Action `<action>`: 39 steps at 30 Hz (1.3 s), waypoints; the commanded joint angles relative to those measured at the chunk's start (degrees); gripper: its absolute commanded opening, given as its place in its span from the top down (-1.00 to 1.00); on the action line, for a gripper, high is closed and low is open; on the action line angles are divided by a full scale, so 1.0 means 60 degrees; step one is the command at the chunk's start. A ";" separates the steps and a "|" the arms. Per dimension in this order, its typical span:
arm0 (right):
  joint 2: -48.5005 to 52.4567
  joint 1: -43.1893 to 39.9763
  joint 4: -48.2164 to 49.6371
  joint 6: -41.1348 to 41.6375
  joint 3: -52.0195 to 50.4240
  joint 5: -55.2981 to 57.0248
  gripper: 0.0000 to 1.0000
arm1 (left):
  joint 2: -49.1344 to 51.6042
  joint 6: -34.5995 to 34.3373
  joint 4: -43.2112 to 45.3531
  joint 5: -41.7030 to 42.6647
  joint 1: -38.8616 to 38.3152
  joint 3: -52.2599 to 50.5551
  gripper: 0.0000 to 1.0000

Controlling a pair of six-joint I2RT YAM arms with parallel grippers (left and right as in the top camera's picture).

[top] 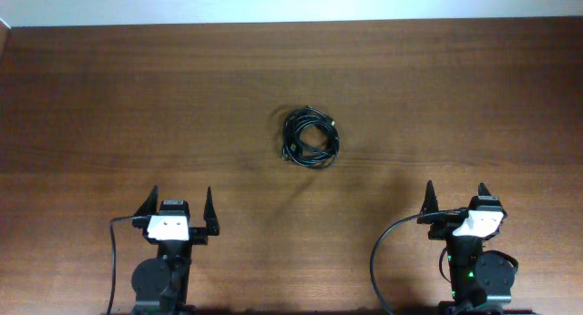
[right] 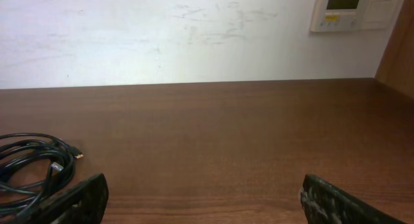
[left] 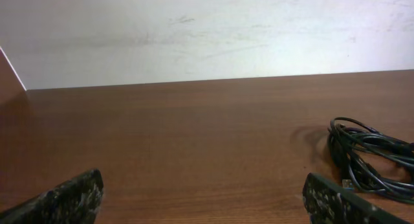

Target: Untangle cables

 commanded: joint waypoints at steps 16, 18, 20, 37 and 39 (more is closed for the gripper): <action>-0.0098 -0.0029 -0.0091 -0.0055 -0.0044 -0.0124 -0.89 | -0.0036 0.0124 -0.0007 0.0004 -0.0022 -0.0051 -0.98; -0.0098 -0.0029 -0.0091 -0.0055 -0.0044 -0.0124 -0.89 | -0.0036 0.0124 -0.0007 0.0004 -0.0022 -0.0051 -0.98; -0.0098 -0.0029 -0.0091 -0.0058 -0.0044 -0.0124 -0.89 | -0.0036 0.0124 -0.0007 0.0007 -0.0022 -0.0051 -0.98; -0.0098 -0.0029 -0.0062 -0.0062 -0.0044 -0.0102 -0.89 | -0.0036 0.0124 0.0146 0.0317 -0.0022 -0.0047 -0.98; -0.0098 -0.0036 -0.0025 -0.0058 -0.0044 0.0127 -0.89 | -0.0036 0.0127 0.0153 0.0157 -0.0022 -0.0047 -0.98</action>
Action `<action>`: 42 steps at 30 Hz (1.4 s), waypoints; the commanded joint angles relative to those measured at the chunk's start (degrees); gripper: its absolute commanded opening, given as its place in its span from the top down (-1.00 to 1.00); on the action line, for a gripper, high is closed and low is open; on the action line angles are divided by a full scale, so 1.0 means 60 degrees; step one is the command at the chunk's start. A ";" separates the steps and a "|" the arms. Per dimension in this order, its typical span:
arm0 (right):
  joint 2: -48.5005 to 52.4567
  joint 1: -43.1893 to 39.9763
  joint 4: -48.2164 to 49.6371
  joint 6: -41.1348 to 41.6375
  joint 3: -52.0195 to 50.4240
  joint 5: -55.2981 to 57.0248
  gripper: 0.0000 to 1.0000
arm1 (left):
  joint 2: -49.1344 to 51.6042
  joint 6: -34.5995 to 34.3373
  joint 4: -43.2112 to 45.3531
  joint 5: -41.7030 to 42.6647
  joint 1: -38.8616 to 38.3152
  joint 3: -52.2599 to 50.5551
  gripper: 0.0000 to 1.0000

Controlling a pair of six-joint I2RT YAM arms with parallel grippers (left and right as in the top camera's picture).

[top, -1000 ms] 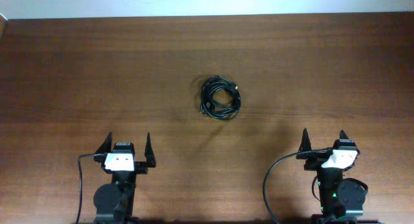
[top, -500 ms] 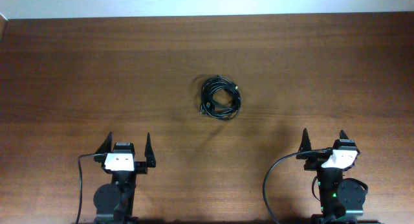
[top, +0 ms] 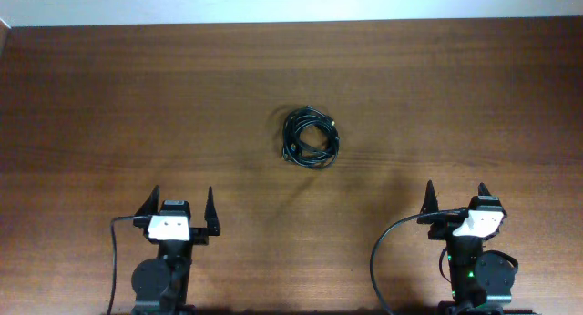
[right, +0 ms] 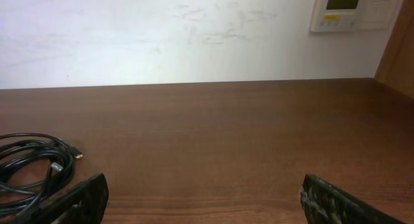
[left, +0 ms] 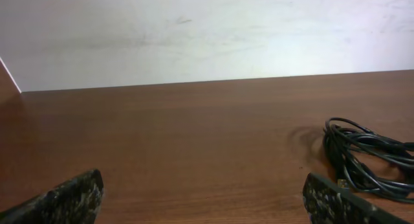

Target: Untangle cables

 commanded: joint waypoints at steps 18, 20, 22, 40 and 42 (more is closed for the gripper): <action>0.5340 -0.0036 -0.6288 0.0262 0.7756 -0.0703 -0.89 | 0.9020 0.0051 -0.6732 0.1475 -0.0102 1.0214 -0.97; 0.6787 -0.0036 -0.7828 0.0266 0.9300 -0.1854 -0.89 | 1.0316 0.0051 -0.8564 0.1803 -0.0102 1.2553 -0.97; 0.7468 -0.0036 -0.8484 0.0259 1.0072 -0.3432 -0.89 | 1.0826 0.0051 -0.9256 0.2470 -0.0102 1.3591 -0.97; 1.2422 -0.0025 -0.8546 0.0860 1.4032 -0.2127 -0.97 | 1.5671 -0.1752 -0.6816 0.1956 -0.1457 1.4025 -0.97; 1.2422 -0.0025 -0.8921 0.0619 1.4032 -0.1996 -0.97 | 1.6677 -0.1752 -0.6298 0.1949 -0.2055 1.4025 -0.97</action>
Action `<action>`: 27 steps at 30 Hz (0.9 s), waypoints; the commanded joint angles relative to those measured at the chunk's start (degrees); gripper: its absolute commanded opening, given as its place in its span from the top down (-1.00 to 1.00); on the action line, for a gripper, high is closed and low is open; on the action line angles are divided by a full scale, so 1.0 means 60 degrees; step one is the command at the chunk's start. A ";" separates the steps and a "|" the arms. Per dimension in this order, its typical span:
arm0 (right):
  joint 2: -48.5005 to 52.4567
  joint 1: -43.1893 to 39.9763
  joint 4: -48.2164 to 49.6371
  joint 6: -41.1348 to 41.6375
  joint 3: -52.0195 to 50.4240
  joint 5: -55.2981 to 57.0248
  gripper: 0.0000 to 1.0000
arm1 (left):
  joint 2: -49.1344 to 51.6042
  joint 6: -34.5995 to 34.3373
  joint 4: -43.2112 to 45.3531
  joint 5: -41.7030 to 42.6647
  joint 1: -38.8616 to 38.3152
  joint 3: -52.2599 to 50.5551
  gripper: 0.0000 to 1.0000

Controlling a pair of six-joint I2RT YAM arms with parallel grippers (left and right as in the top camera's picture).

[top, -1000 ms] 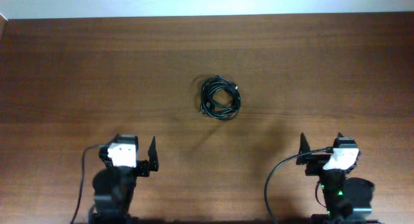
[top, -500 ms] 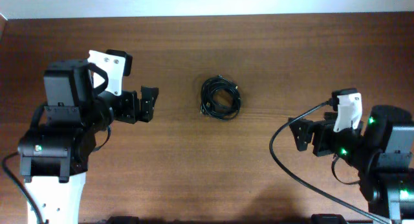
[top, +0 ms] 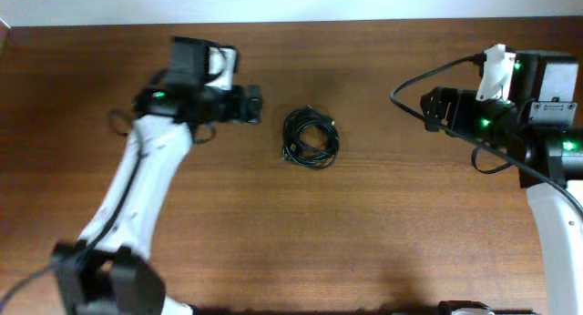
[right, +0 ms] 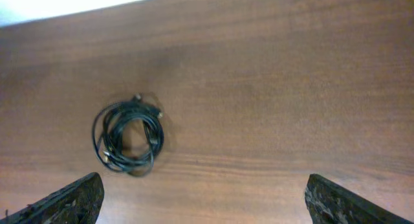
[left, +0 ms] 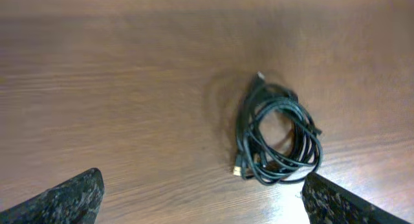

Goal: Untangle cables
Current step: 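Move both grippers forward toward the coiled black cable bundle, then grasp the cable bundle with both grippers and lift it up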

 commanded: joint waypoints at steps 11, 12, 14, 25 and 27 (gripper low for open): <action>-0.0018 -0.0029 -0.0732 -0.0313 0.0157 0.0397 -1.00 | 0.3945 -0.0120 0.0568 -0.0007 -0.0991 0.0117 -0.97; -0.0018 -0.0029 -0.0732 -0.0313 0.0157 0.0397 -1.00 | 0.3942 -0.0120 0.0605 -0.0004 -0.1078 0.0120 -0.97; -0.0018 -0.0029 -0.0769 -0.0317 0.0157 0.0401 -1.00 | 0.3945 -0.0124 0.0605 0.0178 -0.1388 0.0120 -0.97; -0.0018 -0.0029 -0.0834 -0.0317 0.0157 0.0423 -0.93 | 0.3803 -0.0135 0.0098 -0.0204 -0.2430 0.0586 1.00; -0.0018 -0.0029 -0.0827 -0.0317 0.0157 0.0441 -0.84 | 0.3457 -0.0124 -0.1548 -0.1144 -0.2415 0.1993 1.00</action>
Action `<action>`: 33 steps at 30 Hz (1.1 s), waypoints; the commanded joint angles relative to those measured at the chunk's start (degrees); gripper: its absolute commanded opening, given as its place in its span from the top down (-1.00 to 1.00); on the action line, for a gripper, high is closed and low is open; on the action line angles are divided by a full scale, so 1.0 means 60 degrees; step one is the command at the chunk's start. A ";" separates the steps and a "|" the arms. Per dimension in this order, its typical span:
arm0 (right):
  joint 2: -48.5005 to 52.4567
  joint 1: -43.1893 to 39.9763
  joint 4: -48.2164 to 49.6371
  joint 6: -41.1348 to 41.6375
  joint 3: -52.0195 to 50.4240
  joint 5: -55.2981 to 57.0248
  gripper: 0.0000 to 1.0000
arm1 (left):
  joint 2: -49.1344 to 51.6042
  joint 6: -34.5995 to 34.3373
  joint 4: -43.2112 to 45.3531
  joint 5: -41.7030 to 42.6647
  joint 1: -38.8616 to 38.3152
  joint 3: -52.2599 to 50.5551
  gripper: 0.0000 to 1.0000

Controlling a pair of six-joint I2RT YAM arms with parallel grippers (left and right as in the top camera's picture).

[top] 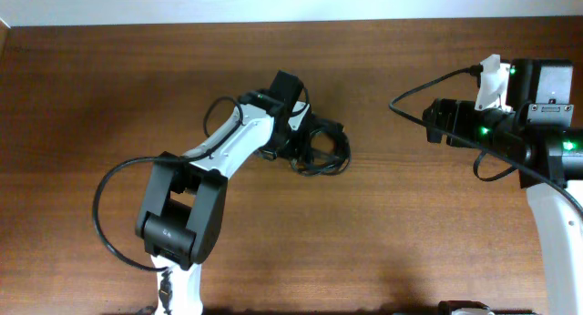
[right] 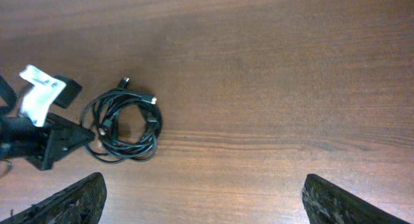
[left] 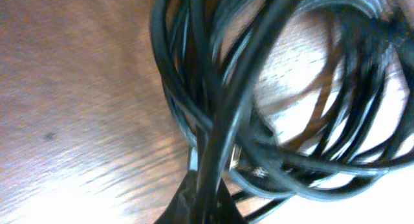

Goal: Untangle cables
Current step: 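Grasp the cable bundle with both grippers and lift it up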

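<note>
A black cable coil (top: 321, 152) lies tangled mid-table, with small plug ends showing in the right wrist view (right: 127, 125). My left gripper (top: 293, 149) is down at the coil's left edge, shut on a few of its strands. In the left wrist view the strands (left: 213, 88) fill the frame and run straight into the gripper (left: 208, 201). My right gripper (right: 204, 195) hangs high over the table's right side, open and empty, well to the right of the coil.
Brown wooden table (top: 109, 87) with a pale wall along its far edge. The left arm (top: 219, 147) stretches from the front across the table's middle. The right arm's body (top: 537, 115) sits over the far right.
My left gripper went from open, up left of the coil, to shut on the coil's left strands. The coil sits slightly further right and nearer. The right arm barely moved.
At the two earliest moments both arms were parked at the front edge, grippers open, the coil untouched mid-table. Then both arms were raised and looked down on the coil. Now the left gripper grips the coil's edge while the right stays high and open.
</note>
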 commanded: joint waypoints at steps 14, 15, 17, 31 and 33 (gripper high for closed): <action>0.0266 0.0062 -0.0047 -0.0098 0.0135 -0.0076 -0.70 | -0.2095 0.0018 -0.7042 -0.2408 0.0051 0.9071 1.00; 0.0284 0.0273 -0.0040 -0.0138 0.0135 -0.0186 -0.70 | -0.1934 0.0015 -0.7045 -0.2404 0.0047 0.9056 1.00; 0.0295 0.1359 0.0390 -0.0769 0.0135 -0.0554 -0.71 | -0.1880 0.0015 -0.6954 -0.2310 0.0047 0.9056 1.00; 0.2747 0.6065 0.5566 -0.4634 0.0138 0.2350 -0.58 | -0.2506 0.0025 -0.7165 -0.2463 0.0076 0.9078 1.00; 0.2670 0.5989 0.6047 -0.4626 0.0182 0.2346 -0.58 | -0.2779 0.0025 -0.7165 -0.2681 0.0076 0.9078 1.00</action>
